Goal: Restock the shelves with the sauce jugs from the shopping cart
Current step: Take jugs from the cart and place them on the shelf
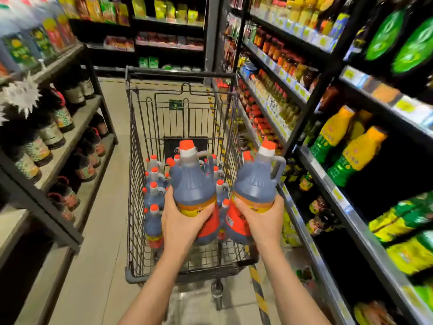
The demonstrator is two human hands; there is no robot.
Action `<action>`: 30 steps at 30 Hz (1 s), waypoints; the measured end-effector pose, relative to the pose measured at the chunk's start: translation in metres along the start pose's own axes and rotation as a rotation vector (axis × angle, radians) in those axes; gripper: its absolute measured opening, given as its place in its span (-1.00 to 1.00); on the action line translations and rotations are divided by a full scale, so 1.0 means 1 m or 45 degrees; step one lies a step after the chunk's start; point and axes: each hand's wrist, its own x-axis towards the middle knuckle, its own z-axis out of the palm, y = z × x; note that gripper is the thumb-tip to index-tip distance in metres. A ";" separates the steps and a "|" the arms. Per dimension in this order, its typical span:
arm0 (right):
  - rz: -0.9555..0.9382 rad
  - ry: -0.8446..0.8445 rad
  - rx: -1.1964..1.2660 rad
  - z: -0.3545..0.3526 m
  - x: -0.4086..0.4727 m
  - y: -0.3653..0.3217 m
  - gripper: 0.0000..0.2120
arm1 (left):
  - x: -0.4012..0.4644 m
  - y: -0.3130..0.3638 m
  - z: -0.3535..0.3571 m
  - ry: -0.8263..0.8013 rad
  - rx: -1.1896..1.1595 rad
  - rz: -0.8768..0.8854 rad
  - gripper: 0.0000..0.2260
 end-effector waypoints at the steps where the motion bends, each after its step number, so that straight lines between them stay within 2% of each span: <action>1: -0.039 0.016 0.035 -0.010 -0.004 -0.011 -0.29 | -0.007 0.013 -0.001 0.009 -0.020 0.039 -0.11; 4: -0.121 0.092 0.092 -0.045 -0.022 -0.042 -0.29 | -0.033 0.052 -0.004 0.034 -0.158 0.146 -0.08; 8: -0.223 0.197 0.179 -0.093 -0.052 -0.081 -0.30 | -0.072 0.102 -0.008 0.010 -0.319 0.312 -0.16; 11: -0.269 0.290 0.277 -0.135 -0.078 -0.112 -0.43 | -0.103 0.137 -0.012 -0.045 -0.457 0.376 -0.20; 16: -0.338 0.394 0.364 -0.206 -0.120 -0.151 -0.58 | -0.153 0.187 -0.017 -0.217 -0.589 0.460 -0.19; 21: -0.374 0.500 0.404 -0.262 -0.167 -0.176 -0.43 | -0.196 0.224 -0.014 -0.414 -0.755 0.497 -0.27; 26: -0.431 0.697 0.387 -0.308 -0.218 -0.186 -0.59 | -0.233 0.247 -0.008 -0.666 -0.863 0.509 -0.30; 30: -0.411 0.903 0.378 -0.329 -0.265 -0.186 -0.48 | -0.261 0.258 -0.014 -0.877 -0.837 0.545 -0.23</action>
